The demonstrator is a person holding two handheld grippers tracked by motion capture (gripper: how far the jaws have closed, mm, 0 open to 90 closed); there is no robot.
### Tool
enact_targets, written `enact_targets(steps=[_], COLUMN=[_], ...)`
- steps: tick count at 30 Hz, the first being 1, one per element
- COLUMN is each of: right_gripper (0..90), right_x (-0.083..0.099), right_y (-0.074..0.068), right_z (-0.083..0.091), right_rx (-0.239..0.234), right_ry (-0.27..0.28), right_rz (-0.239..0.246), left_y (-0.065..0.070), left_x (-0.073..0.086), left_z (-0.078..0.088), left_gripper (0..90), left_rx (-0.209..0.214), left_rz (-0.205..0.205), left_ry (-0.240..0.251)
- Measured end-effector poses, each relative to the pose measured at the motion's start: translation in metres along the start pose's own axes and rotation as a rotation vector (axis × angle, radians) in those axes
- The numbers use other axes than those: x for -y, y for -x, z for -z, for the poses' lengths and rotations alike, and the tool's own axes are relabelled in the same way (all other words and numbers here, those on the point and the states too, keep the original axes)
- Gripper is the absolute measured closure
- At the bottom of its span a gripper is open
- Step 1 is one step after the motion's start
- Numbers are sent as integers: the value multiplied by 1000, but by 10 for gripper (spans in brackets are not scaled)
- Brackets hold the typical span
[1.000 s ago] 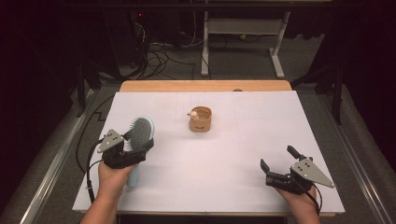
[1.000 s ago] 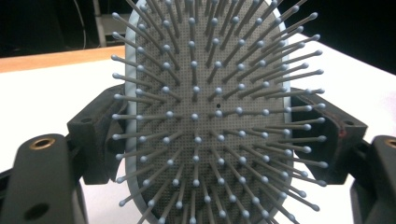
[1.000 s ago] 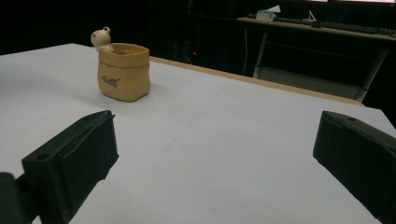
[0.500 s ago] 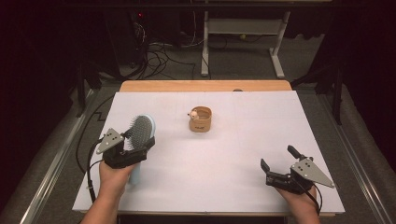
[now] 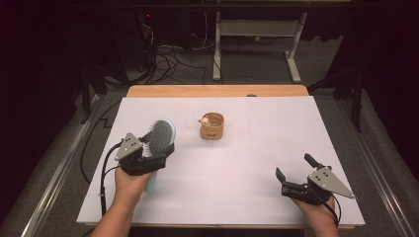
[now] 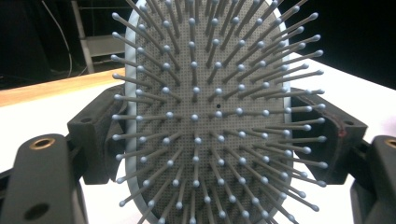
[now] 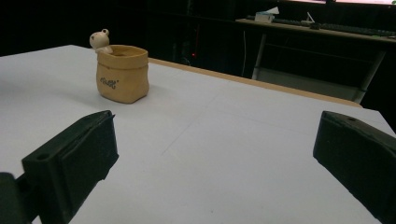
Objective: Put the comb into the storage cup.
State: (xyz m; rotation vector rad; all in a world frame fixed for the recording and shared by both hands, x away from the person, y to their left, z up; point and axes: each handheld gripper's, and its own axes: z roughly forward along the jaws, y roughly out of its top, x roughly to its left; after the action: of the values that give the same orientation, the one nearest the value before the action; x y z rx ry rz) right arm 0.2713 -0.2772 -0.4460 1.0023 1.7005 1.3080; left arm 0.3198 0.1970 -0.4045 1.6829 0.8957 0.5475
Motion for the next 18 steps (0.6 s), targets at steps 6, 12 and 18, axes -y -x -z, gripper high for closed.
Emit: enact_targets(steps=[6, 12, 18], right_gripper=[3, 3, 3], right_x=[0, 0, 0], right_y=[0, 0, 0], right_z=[0, 0, 0], right_rx=[0, -1, -4], right_ry=[1, 1, -1], right_rz=[1, 1, 4], left_y=[7, 11, 17], left_x=[-2, -3, -5], left_z=[-8, -14, -20], left_gripper=[209, 208, 208], left_rx=[21, 35, 50], left_rz=[-7, -12, -22], left_ry=[5, 11, 10])
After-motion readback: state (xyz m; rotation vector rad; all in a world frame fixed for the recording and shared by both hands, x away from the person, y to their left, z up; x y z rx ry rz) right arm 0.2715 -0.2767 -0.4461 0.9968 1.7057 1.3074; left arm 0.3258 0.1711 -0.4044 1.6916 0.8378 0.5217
